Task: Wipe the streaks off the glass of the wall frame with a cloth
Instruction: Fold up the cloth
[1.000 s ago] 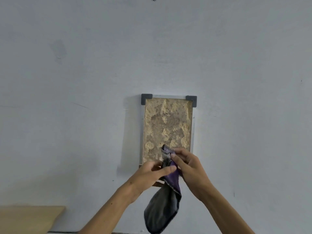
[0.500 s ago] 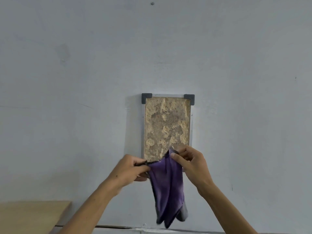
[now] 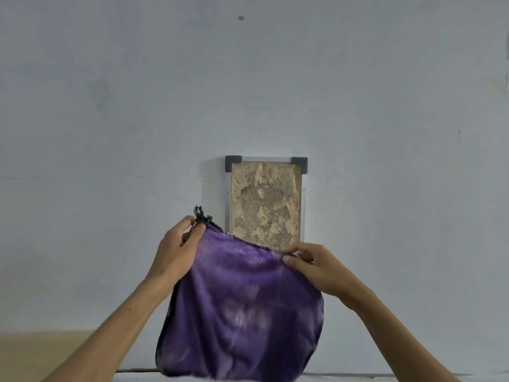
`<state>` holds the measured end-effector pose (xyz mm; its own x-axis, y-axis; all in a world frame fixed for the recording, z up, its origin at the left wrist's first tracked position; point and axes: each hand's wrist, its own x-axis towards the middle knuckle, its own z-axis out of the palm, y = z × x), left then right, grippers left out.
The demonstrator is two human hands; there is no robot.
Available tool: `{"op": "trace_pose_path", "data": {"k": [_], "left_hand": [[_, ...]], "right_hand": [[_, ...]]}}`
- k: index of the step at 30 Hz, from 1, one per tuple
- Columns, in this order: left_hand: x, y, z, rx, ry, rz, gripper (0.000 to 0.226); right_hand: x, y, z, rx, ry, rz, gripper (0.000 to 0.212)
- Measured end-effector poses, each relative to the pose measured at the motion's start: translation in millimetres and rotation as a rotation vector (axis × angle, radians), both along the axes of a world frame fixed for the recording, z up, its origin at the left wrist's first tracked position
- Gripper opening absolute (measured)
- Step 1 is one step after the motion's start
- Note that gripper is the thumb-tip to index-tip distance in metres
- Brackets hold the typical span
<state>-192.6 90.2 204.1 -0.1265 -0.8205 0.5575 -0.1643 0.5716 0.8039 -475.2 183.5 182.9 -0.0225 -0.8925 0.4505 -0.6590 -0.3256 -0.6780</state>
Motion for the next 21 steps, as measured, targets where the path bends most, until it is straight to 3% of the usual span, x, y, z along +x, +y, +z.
{"op": "trace_pose_path", "data": {"k": [3,6,8,11,14,15,19,21], "left_hand": [[-15.6,14.9,14.9,-0.054,-0.129,-0.263,0.018],[-38.4,27.7,25.6,-0.130,-0.308,-0.378,0.023],[-42.9,30.3,29.5,-0.105,-0.304,-0.376,0.029],[-25.0,22.8,27.4,0.124,-0.345,-0.307,0.064],[-2.5,13.5,1.5,0.348,-0.536,-0.440,0.092],[1.6,11.8,-11.6,0.396,-0.557,-0.516,0.089],[5.7,6.1,-47.7,0.535,-0.551,-0.715,0.043],[7.5,2.4,-52.5,0.605,-0.511,-0.774,0.045]], "right_hand": [[17.9,3.1,-1.1,0.108,0.172,0.084,0.028],[54.2,1.2,-2.9,0.176,0.018,0.240,0.040],[68.9,1.3,1.4,0.191,-0.171,0.321,0.042],[75.5,3.3,17.7,0.184,-0.378,0.353,0.038],[76.5,1.8,33.8,0.135,-0.463,0.263,0.036],[74.6,-1.2,36.7,0.120,-0.480,0.240,0.040],[59.7,-5.1,35.8,0.122,-0.492,0.148,0.045],[48.5,-2.5,32.0,0.131,-0.538,0.057,0.046]]}}
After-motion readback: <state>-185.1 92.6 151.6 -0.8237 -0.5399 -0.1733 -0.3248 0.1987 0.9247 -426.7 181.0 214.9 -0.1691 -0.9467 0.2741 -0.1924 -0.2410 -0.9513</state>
